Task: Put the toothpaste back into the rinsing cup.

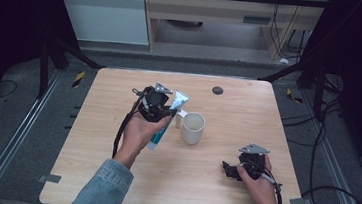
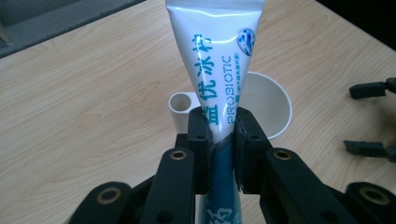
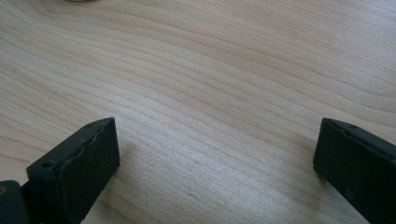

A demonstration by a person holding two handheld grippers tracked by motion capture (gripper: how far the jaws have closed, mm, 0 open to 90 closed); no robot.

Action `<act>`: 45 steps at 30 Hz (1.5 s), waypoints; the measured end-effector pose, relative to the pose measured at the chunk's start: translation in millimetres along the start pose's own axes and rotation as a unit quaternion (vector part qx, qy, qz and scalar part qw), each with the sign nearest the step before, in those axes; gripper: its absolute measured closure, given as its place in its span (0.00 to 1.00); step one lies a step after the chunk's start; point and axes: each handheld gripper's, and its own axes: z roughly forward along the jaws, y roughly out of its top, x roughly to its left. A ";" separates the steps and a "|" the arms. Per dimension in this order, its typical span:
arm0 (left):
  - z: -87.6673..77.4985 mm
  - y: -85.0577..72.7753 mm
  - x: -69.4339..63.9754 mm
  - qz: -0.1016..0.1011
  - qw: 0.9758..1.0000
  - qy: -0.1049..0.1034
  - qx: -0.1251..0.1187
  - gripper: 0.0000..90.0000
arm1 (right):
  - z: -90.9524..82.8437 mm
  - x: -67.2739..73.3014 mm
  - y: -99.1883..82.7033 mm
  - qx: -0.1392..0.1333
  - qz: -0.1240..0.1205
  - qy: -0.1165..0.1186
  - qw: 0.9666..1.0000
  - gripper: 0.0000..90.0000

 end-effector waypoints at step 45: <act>-3.3 36.0 -21.4 0.046 0.993 0.060 -0.091 0.87 | 0.0 -0.4 -0.2 0.002 -0.005 -0.002 1.000 0.01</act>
